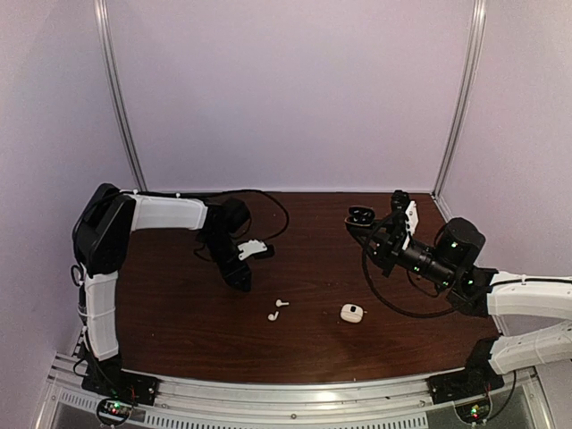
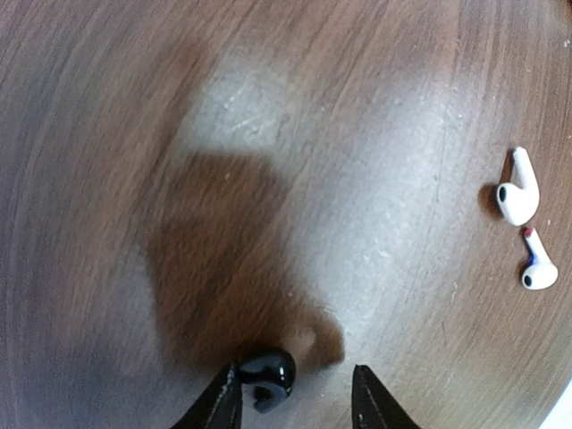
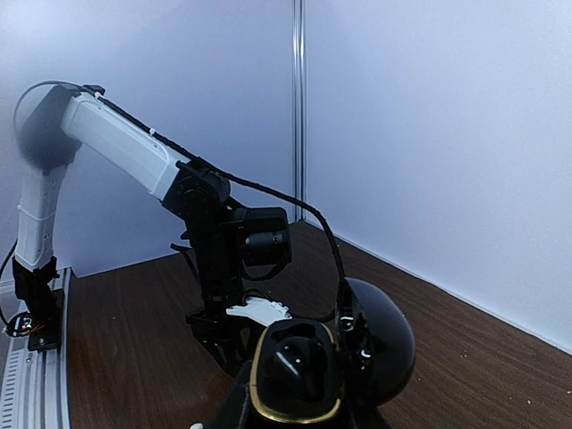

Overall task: Insert the wireless bluetooth earbuds into the charging case
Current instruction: Pick up the left earbud from the center of the board.

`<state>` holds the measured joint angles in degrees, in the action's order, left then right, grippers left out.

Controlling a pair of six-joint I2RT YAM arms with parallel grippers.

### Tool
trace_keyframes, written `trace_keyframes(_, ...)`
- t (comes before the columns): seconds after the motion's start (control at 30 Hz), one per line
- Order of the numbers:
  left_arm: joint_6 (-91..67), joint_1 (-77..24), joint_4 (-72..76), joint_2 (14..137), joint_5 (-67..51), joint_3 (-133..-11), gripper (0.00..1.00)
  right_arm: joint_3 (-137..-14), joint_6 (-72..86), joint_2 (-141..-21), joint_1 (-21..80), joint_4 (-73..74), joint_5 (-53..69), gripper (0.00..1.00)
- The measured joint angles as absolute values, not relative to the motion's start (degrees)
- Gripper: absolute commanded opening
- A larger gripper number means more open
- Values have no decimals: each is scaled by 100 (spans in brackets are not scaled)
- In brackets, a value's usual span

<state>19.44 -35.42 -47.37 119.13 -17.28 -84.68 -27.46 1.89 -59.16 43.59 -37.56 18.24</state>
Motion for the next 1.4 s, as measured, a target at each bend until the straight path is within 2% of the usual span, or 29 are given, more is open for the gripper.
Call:
trace_keyframes(0.27,1844,-3695,-4906,11872,-716,-8589,46,-2746,185,-5916,4359,-3754,1822,0)
trace_keyframes(0.5,1837,-3955,-5234,11917,-355,-9286,48,-2746,174,-5916,4359,-3752,1820,0)
trace_keyframes(0.9,1734,-4204,-5586,12503,-102,-9649,43,-2746,174,-5916,4359,-3750,1817,0)
trace_keyframes(1.23,1651,-4254,-5815,12748,91,-9939,35,-2746,172,-5916,4359,-3747,1813,0)
trace_keyframes(1.4,1601,-4261,-5867,12763,141,-9968,35,-2746,169,-5916,4359,-3747,1806,0)
